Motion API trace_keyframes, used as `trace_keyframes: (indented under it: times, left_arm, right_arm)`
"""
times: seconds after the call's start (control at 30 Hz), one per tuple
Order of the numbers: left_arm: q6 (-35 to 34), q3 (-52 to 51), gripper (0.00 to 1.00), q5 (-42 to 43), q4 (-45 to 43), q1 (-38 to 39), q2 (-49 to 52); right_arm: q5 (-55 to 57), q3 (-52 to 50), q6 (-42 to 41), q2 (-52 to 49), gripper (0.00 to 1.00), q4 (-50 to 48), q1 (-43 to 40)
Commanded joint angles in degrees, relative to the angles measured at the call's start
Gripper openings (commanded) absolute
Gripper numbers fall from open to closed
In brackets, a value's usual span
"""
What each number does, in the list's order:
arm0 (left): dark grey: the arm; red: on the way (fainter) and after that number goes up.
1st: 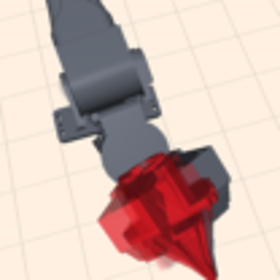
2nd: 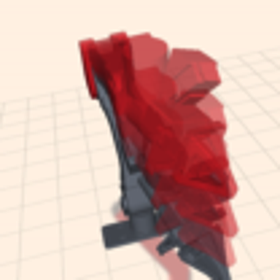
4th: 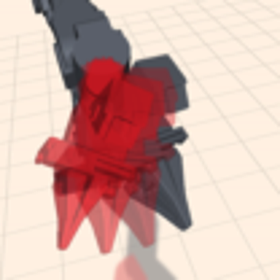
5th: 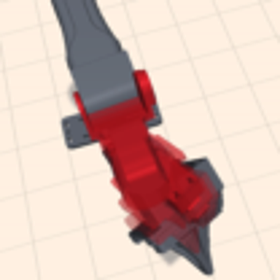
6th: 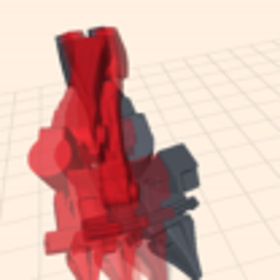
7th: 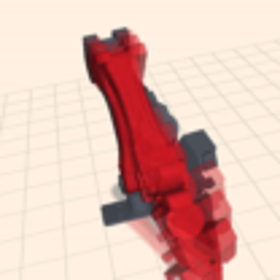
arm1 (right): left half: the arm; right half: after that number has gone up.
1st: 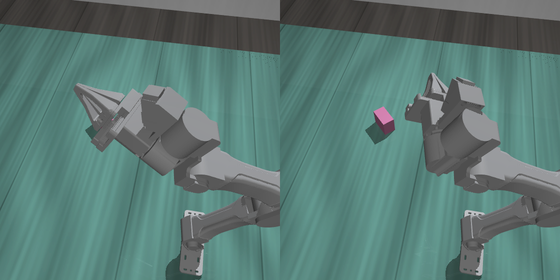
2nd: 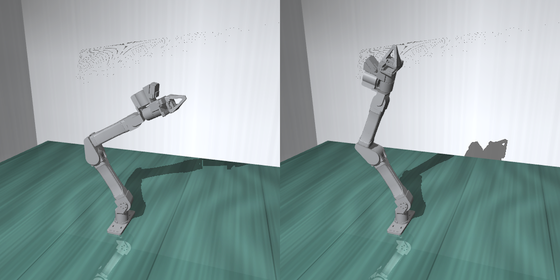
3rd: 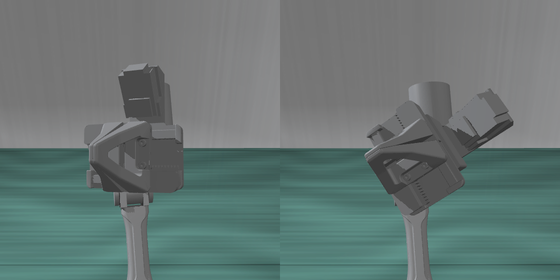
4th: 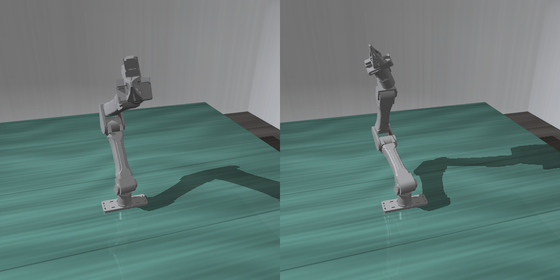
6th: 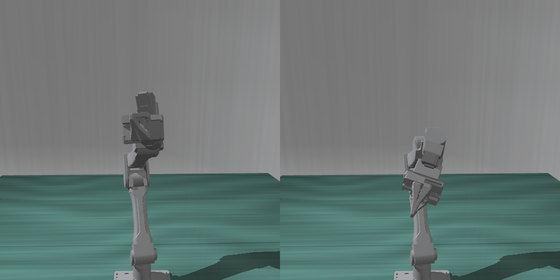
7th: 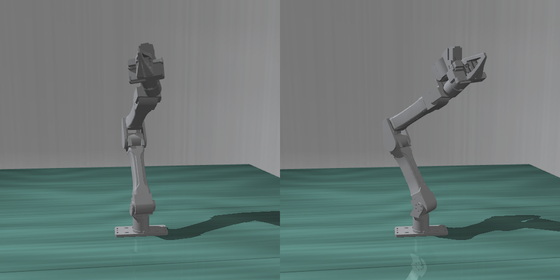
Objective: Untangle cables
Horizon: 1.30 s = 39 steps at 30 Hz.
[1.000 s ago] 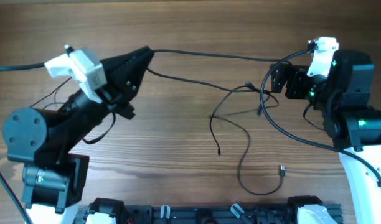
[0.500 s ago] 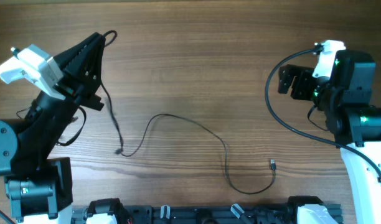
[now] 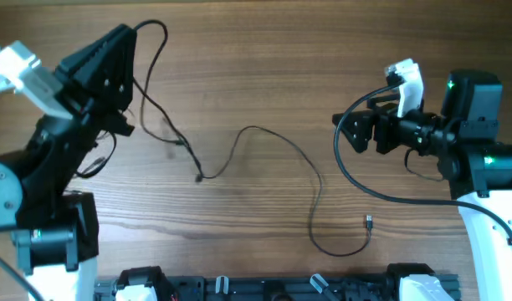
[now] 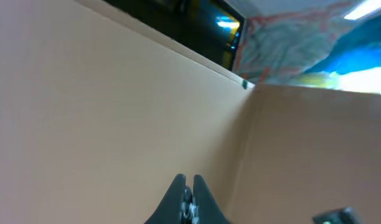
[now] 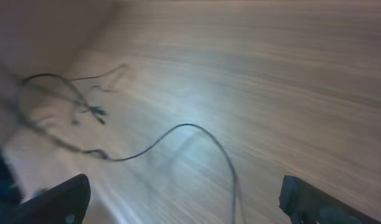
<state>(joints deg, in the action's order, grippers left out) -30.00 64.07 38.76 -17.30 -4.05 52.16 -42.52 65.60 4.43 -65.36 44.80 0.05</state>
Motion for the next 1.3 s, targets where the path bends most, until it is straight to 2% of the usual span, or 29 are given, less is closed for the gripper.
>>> trace_keyframes:
  times: [0.0,0.1,0.2,0.33,0.4,0.5,0.63,0.77,1.03,1.07,1.1,1.13,1.17,1.27]
  left_arm:
    - [-5.4,0.8,0.04,2.8,-3.3,6.2,3.2]
    - [-5.4,0.8,0.04,2.8,-8.7,14.1,6.6]
    - [-5.4,0.8,0.04,2.8,-16.7,21.8,11.3]
    - [-5.4,0.8,0.04,1.6,-25.9,27.7,14.8]
    - [-5.3,0.8,0.04,-0.3,-26.1,29.3,15.5]
    - [-4.7,0.8,0.04,-1.2,-26.0,30.5,15.7]
    - [-4.8,0.8,0.04,-1.3,-26.0,30.5,17.0]
    - [-5.0,0.8,0.04,-1.3,-27.2,32.9,17.3]
    - [-5.0,0.8,0.04,-2.0,-30.0,34.3,17.3]
    - [-5.0,0.8,0.04,-2.0,-30.6,34.3,17.3]
    - [-5.0,0.8,0.04,-2.1,-31.2,34.3,17.3]
    - [-5.0,0.8,0.04,-2.7,-31.7,34.3,17.2]
    - [-5.0,0.8,0.04,-2.8,-31.8,34.2,17.2]
    - [-5.0,0.8,0.04,-2.8,-31.8,32.1,16.8]
  right_arm:
    - [-11.0,-0.5,1.4,-0.1,1.00,-0.5,0.0]
    - [-12.1,-0.5,-1.9,-0.1,1.00,-0.6,0.2]
    - [-12.6,-0.5,-1.8,-0.1,1.00,-0.6,1.1]
    - [-15.4,-0.5,-9.5,-2.7,1.00,-0.2,1.4]
    - [-20.0,-0.5,-9.9,-4.5,1.00,0.4,2.8]
    - [-20.1,-0.5,-13.9,-6.8,1.00,0.5,6.5]
    - [-20.0,-0.5,-15.1,-7.8,1.00,0.5,12.4]
    - [-14.0,-0.5,-18.6,-8.4,1.00,-0.1,16.8]
    - [-13.7,-0.5,-19.7,-12.0,1.00,-1.7,22.5]
    - [-13.1,-0.5,-20.1,-12.9,0.93,-1.9,22.9]
    - [-11.2,-0.5,-21.2,-13.9,0.69,-1.9,23.3]
    - [-8.9,-0.5,-21.3,-15.1,0.27,-1.7,23.6]
    - [-6.8,-0.5,-21.7,-15.6,0.05,-1.6,23.6]
    - [4.9,-0.5,-24.1,-15.8,0.04,0.1,23.5]
